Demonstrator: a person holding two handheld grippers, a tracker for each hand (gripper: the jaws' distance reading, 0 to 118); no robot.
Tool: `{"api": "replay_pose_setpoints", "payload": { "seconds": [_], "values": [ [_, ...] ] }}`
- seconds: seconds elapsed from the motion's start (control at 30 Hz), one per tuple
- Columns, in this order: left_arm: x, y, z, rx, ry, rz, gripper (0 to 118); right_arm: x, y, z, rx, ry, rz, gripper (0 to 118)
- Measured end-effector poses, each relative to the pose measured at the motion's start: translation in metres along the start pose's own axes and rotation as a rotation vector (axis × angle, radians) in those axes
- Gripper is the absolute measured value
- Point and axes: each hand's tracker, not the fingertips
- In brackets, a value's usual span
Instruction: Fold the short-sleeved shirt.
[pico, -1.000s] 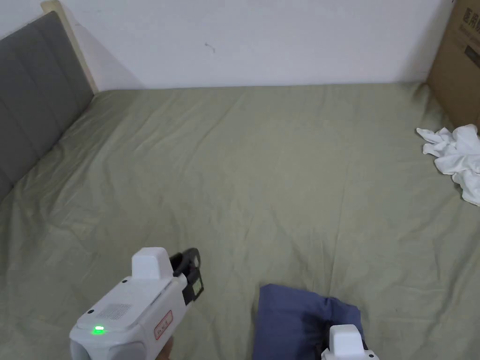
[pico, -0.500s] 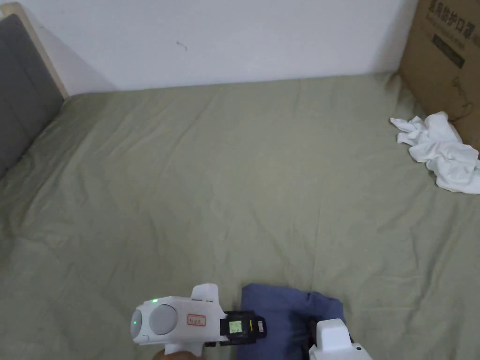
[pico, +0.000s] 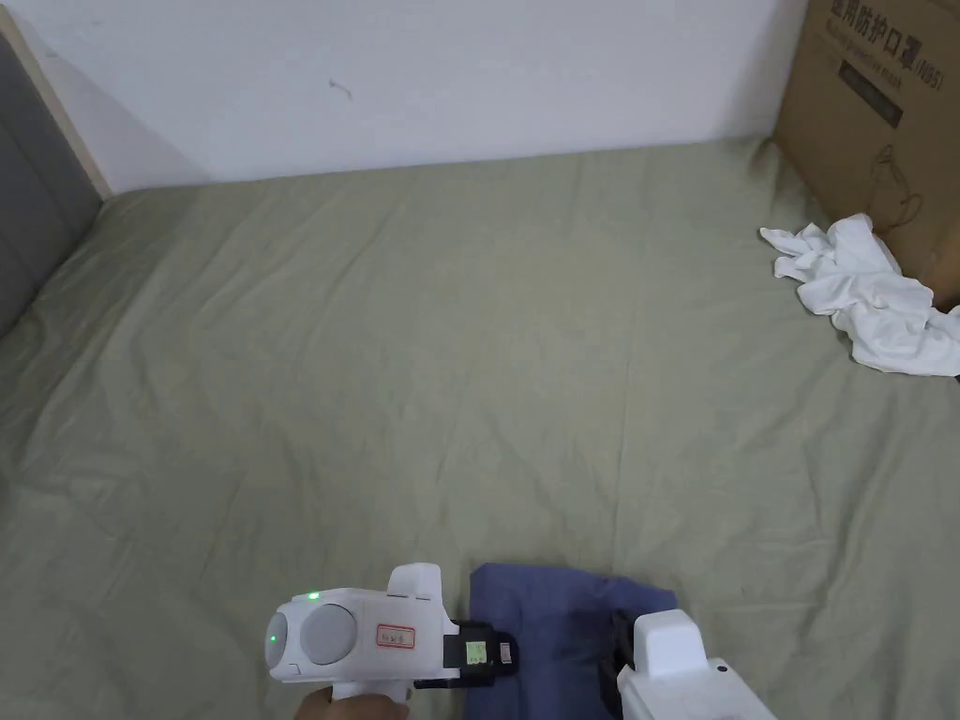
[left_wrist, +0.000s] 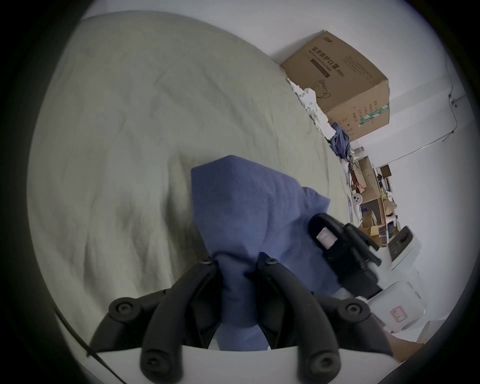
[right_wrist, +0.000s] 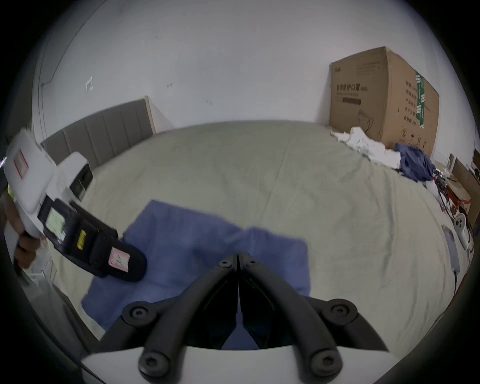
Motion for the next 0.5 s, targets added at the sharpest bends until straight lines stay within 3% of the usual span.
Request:
{"api": "replay_pose_setpoints", "payload": {
  "seconds": [0.1, 0.27, 0.5],
  "values": [
    [-0.005, 0.011, 0.020, 0.019, -0.016, -0.024, 20, 0.002, 0.023, 0.011, 0.071, 0.003, 0.014, 0],
    [-0.042, 0.040, 0.076, 0.049, 0.110, -0.091, 20, -0.012, 0.061, 0.018, 0.155, 0.012, 0.073, 0],
    [-0.150, 0.073, 0.182, 0.109, 0.336, -0.031, 20, -0.047, 0.096, 0.004, 0.192, 0.064, 0.099, 0]
  ]
}}
